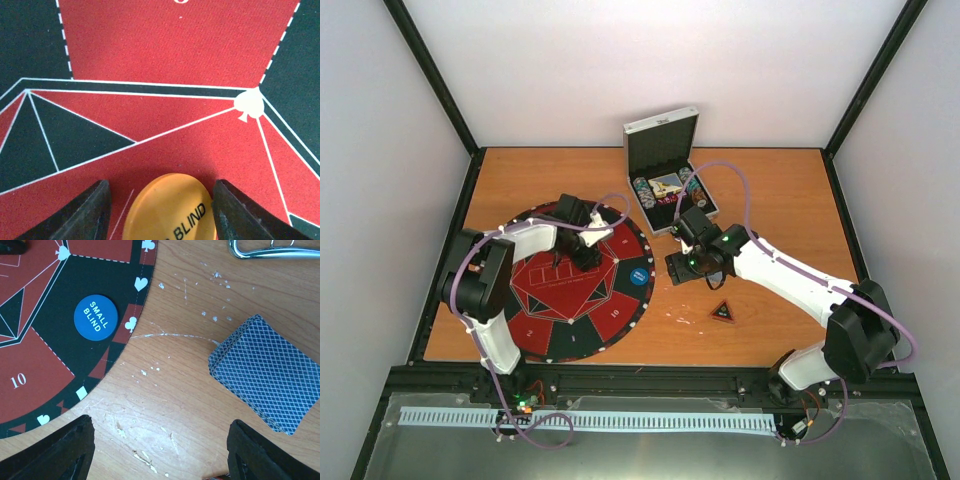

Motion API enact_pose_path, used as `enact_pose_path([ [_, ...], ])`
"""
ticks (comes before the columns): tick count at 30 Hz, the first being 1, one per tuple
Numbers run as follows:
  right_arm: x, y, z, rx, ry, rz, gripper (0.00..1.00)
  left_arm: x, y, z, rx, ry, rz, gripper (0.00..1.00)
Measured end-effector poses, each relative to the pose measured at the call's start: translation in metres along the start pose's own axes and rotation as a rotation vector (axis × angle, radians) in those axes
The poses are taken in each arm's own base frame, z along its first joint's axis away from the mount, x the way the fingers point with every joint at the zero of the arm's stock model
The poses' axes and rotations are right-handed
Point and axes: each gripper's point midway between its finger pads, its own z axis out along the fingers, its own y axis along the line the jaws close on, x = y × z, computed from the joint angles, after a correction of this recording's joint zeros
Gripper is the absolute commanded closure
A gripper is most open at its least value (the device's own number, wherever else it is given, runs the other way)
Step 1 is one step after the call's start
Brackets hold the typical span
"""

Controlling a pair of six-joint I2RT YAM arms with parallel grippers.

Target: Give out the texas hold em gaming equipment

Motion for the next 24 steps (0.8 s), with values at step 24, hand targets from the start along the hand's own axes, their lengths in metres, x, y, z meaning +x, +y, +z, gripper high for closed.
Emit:
enact_pose_path([
  [24,0.002,-0.003,0.002,0.013,0.010,0.001,0.27,0.030,-0.064,-0.018,0.244,-0.018,0.041,0.70],
])
